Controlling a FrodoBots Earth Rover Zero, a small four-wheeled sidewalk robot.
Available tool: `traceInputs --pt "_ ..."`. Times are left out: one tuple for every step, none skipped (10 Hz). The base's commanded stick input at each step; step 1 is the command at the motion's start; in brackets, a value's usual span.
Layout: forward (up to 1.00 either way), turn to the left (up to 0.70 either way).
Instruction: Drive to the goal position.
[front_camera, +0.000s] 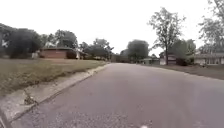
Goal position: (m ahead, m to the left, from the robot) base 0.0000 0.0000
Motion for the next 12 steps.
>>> traceInputs --pt "0.50 0.00" --pt "0.50 0.00" --pt "0.50 0.00" --pt "0.50 0.00" --pt "0.50 0.00" --pt "0.50 0.00" --pt "0.50 0.00" --pt "0.50 0.00" --pt "0.50 0.00" --pt "0.50 0.00" --pt "0.50 0.00" --pt "0.50 0.00"
